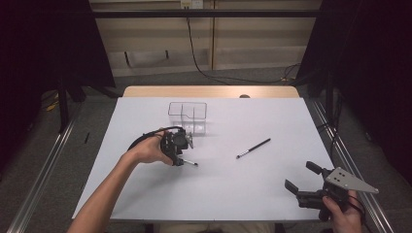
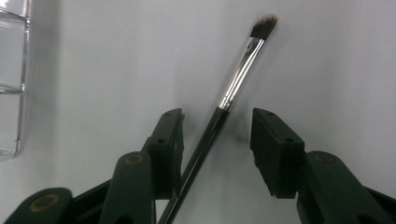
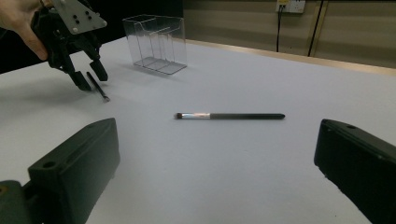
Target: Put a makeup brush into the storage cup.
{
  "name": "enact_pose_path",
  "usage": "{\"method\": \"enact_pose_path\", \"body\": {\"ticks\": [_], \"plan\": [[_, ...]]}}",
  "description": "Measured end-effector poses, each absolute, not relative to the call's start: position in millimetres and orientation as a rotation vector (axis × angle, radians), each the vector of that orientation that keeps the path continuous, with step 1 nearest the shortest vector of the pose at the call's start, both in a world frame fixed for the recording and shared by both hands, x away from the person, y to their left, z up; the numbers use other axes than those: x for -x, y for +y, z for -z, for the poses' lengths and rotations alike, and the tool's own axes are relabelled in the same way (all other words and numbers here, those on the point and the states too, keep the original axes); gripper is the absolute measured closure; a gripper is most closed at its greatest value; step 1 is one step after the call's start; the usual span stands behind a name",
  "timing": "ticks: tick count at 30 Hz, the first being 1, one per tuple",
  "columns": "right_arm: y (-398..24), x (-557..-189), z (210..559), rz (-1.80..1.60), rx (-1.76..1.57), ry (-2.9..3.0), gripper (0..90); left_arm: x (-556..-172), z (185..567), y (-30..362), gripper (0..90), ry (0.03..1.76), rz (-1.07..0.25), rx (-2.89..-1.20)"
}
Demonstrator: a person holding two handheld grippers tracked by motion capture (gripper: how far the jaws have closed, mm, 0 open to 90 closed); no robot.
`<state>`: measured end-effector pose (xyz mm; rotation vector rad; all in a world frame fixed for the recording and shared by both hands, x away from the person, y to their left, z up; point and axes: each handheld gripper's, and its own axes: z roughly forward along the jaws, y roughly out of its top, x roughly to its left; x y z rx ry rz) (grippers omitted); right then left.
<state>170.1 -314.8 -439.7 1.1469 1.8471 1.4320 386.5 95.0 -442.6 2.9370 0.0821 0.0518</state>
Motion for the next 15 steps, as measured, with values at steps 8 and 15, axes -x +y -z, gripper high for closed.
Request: {"method": "enact_pose_path", "body": {"ticks": [8,15], "plan": [[-314.8,-170.2,439.9,-1.44,-1.15,1.846,0.0,-390.7,446.7,93.3,67.3,0.079,0.037,-2.941],[-314.0,-171.4,440.2,-1.439,-1.147,1.852,0.0,-394.8,446.5,85.4,68.4,0.047,0.072,-3.0]]}}
